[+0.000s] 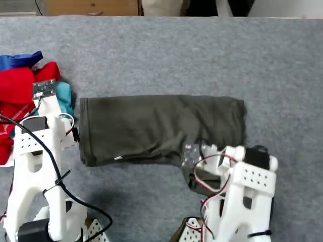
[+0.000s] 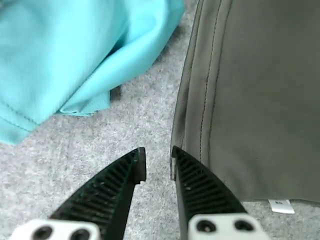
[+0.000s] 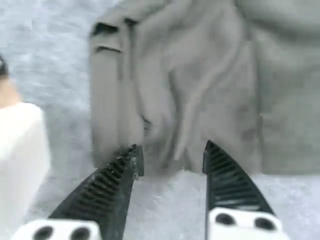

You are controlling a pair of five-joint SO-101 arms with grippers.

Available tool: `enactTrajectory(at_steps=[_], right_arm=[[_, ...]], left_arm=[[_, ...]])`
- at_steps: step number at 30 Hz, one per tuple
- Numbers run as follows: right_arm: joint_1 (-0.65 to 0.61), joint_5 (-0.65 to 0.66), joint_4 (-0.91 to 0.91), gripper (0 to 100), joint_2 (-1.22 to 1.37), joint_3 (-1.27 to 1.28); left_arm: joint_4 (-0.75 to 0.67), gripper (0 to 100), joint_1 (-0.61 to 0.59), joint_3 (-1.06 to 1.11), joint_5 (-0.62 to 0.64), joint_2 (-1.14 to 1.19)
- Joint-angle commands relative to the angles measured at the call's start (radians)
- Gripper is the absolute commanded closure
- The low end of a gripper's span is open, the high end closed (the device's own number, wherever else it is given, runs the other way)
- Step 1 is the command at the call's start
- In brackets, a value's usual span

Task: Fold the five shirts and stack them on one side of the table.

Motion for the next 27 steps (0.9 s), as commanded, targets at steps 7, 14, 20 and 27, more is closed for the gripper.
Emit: enactTrajectory(at_steps=[7, 14, 20, 27], right_arm=[[0.001, 0.023, -0.167, 80.4, -0.022, 0.170], [-0.042, 0.020, -0.170, 86.7, -0.021, 0.209], [-0.045, 0.018, -0.170, 97.2, -0.022, 0.217], [-0.008, 0.005, -0.091, 99.3, -0.028, 0.156]], left_arm=[[-0.005, 90, -0.005, -0.003, -0.005, -0.031], [-0.003, 90, -0.003, -0.003, -0.005, -0.031], [0.011, 90, -0.011, -0.002, -0.005, -0.031], [0.048, 90, -0.012, -0.002, -0.005, -0.031]])
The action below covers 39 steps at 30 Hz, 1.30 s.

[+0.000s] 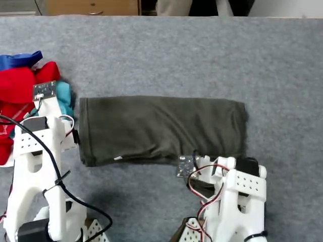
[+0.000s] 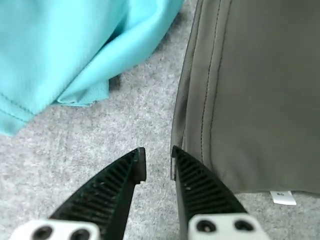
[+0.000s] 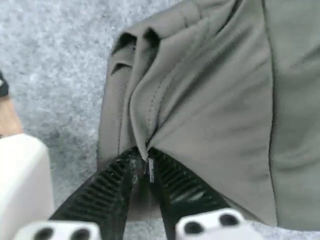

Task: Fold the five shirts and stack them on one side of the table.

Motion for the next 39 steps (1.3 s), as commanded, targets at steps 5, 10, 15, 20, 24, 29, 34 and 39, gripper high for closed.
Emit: enactTrajectory(at_steps=[5, 10, 15, 20, 24, 29, 34, 39], right_arm=[[0.028, 0.002, 0.212, 99.3, -0.008, -0.145], [0.027, 0.002, 0.244, 93.4, -0.008, -0.179], [0.028, 0.037, 0.276, 76.2, -0.008, -0.176], [0.025, 0.060, 0.282, 78.6, -0.007, -0.165], [0.025, 0.081, 0.190, 78.5, 0.001, -0.070], [0.031, 0.083, 0.086, 73.3, 0.002, 0.024], [0.028, 0.084, 0.084, 72.1, 0.010, 0.024], [0.012, 0.084, 0.043, 72.5, 0.163, -0.005]], left_arm=[[0.014, 90, -0.012, -0.005, -0.005, -0.031], [0.014, 90, -0.012, -0.005, -0.006, -0.031], [0.008, 90, -0.012, -0.005, -0.006, -0.031], [0.005, 90, -0.009, -0.005, -0.005, -0.031], [-0.018, 90, -0.009, -0.002, -0.005, -0.031], [-0.055, 90, -0.009, 0.031, -0.005, -0.031], [-0.060, 90, -0.005, 0.029, -0.006, -0.027], [-0.080, 90, -0.008, 0.029, -0.035, -0.024]])
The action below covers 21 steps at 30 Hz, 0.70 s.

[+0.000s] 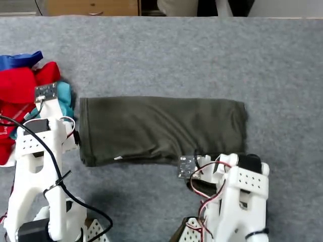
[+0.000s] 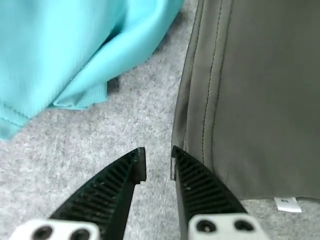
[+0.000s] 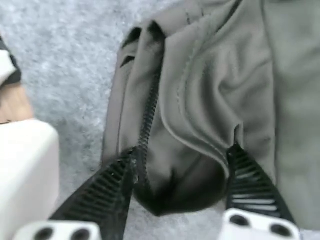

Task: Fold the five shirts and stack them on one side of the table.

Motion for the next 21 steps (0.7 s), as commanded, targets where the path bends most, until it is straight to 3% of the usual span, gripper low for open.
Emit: enactTrajectory(at_steps=[1, 7, 12, 16, 21], right_arm=[[-0.005, 0.020, 0.005, 72.6, 0.136, 0.024], [-0.001, 0.017, -0.035, 85.1, 0.252, -0.025], [0.016, 0.009, -0.123, 87.1, 0.252, -0.024], [0.065, 0.009, -0.219, 99.8, 0.252, -0.028], [0.081, -0.035, -0.236, 99.4, 0.252, -0.091]], left_arm=[[-0.015, 90, -0.008, -0.014, -0.028, -0.024], [-0.015, 90, -0.008, -0.015, -0.028, -0.025], [-0.015, 90, -0.008, -0.015, -0.028, -0.028], [-0.017, 90, -0.008, -0.015, -0.028, -0.028], [-0.051, 90, -0.003, -0.009, -0.028, -0.022]])
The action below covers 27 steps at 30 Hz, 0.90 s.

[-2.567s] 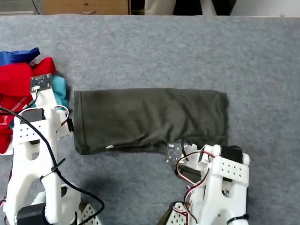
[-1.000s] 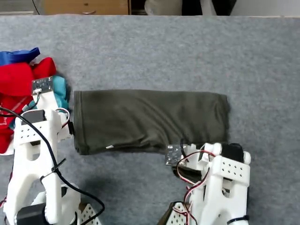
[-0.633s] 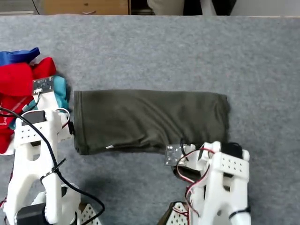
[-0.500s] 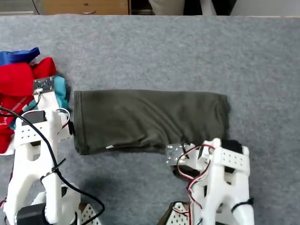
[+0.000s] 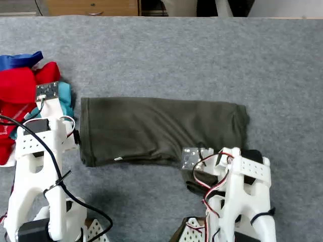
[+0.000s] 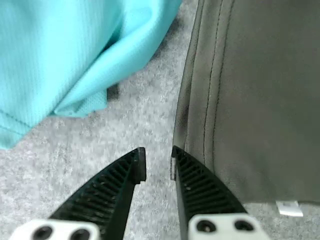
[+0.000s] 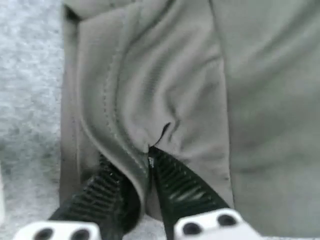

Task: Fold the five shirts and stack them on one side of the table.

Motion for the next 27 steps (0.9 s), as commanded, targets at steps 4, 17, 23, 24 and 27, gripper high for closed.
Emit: enactTrajectory(at_steps=[4, 17, 23, 24, 27], right_arm=[[0.015, -0.092, 0.057, 99.4, 0.030, -0.177], [-0.180, -0.281, 0.129, 99.4, 0.191, -0.522], [-0.182, -0.333, 0.110, 99.4, 0.522, -0.789], [-0.183, -0.347, 0.110, 99.4, 0.561, -0.832], [-0.185, -0.356, 0.110, 99.4, 0.627, -0.934]], left_arm=[[-0.026, 90, -0.002, -0.014, -0.009, -0.022], [-0.026, 90, -0.006, -0.006, -0.009, -0.022], [-0.026, 90, -0.008, -0.005, -0.009, -0.022], [-0.026, 90, -0.008, -0.005, -0.009, -0.022], [-0.026, 90, -0.008, -0.005, -0.009, -0.022]])
